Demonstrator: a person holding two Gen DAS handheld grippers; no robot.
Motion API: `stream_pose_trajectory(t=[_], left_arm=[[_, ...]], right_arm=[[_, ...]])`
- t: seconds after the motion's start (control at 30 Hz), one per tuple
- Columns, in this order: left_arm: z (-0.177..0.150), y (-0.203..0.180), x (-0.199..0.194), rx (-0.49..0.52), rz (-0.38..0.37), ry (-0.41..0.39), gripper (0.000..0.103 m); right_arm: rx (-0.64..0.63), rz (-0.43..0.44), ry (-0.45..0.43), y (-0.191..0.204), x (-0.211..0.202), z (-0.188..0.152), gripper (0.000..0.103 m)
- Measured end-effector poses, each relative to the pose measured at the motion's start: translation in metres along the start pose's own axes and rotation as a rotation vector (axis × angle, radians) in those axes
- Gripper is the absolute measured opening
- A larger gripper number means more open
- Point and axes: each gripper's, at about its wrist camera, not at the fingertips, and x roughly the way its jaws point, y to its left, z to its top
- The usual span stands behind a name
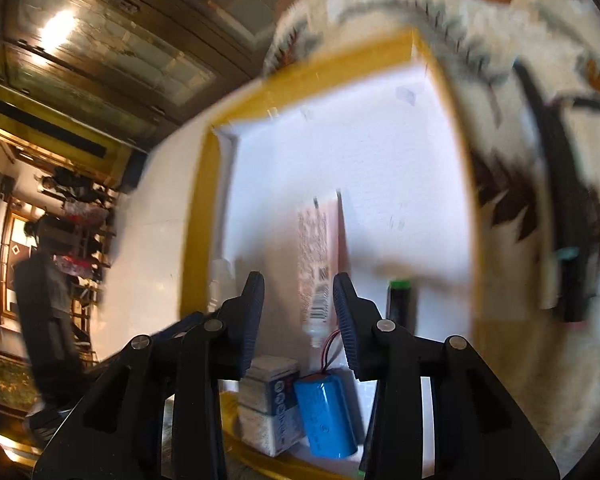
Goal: Organize rigid objects
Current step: 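Set the tube and spray bottle upright in the tray and open both tools, then grasp the yellow case with the right tool while the left grasps the white round bottle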
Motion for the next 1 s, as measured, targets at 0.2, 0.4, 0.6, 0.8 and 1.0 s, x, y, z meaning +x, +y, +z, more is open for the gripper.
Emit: stream_pose_trajectory(t=[0.2, 0.4, 0.6, 0.8, 1.0], left_arm=[[-0.020, -0.034, -0.033, 0.045, -0.155, -0.061, 0.054], [-0.052, -0.088, -0.024, 0.132, -0.284, -0.005, 0.055], [-0.062, -0.097, -0.008, 0.175, -0.291, 0.065, 0.055], [-0.065, -0.098, -0.011, 0.180, -0.307, 0.077, 0.055], [-0.069, -0.101, -0.013, 0.200, -0.304, 0.072, 0.055]], right_arm=[[-0.013, 0.011, -0.202, -0.010, -0.113, 0.000, 0.036], [0.098, -0.311, -0.282, -0.074, -0.164, 0.001, 0.036], [0.232, -0.405, -0.183, -0.129, -0.154, 0.018, 0.036], [0.264, -0.436, -0.082, -0.158, -0.125, 0.023, 0.036], [0.277, -0.371, -0.058, -0.175, -0.109, 0.029, 0.047]])
